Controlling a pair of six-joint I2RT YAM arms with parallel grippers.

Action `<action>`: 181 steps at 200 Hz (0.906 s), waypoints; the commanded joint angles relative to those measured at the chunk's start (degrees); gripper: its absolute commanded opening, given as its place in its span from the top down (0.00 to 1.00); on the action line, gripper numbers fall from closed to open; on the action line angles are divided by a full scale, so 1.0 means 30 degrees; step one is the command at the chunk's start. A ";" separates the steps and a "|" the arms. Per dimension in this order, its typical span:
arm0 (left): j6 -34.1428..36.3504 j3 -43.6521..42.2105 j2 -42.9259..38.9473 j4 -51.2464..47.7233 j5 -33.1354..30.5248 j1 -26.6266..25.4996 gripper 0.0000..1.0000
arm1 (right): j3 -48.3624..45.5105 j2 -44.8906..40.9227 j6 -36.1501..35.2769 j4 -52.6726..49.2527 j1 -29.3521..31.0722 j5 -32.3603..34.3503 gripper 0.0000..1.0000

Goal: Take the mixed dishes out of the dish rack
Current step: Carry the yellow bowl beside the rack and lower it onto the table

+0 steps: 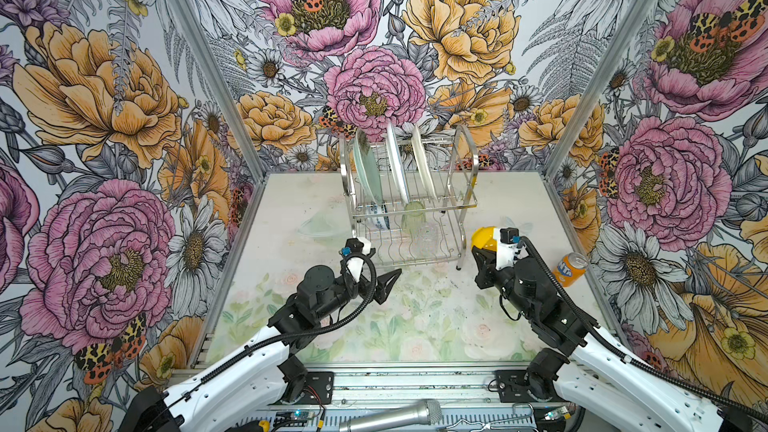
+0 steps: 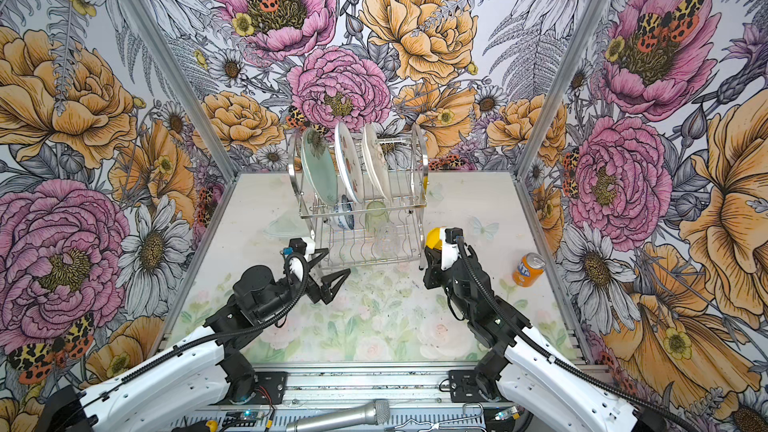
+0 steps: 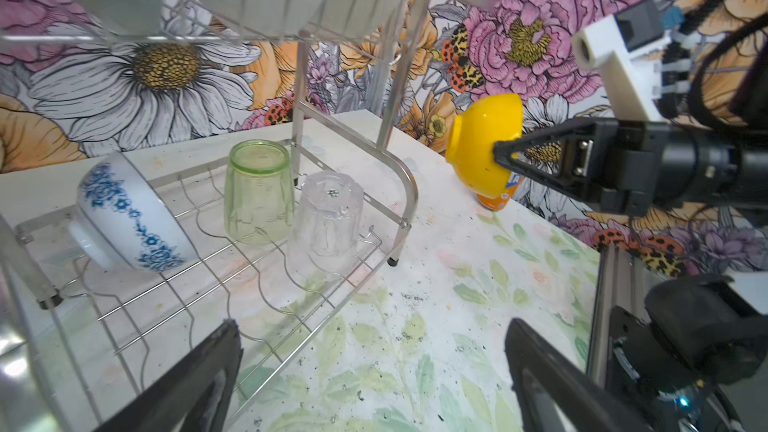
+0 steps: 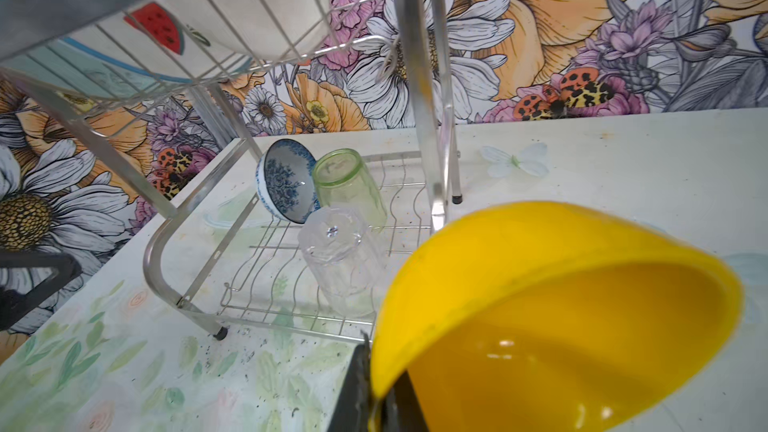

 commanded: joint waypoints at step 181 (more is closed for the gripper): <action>0.1406 -0.0313 0.0202 0.2447 -0.3595 -0.2632 0.01 | 0.9962 1.5906 -0.2061 -0.9711 -0.8903 -0.2466 1.00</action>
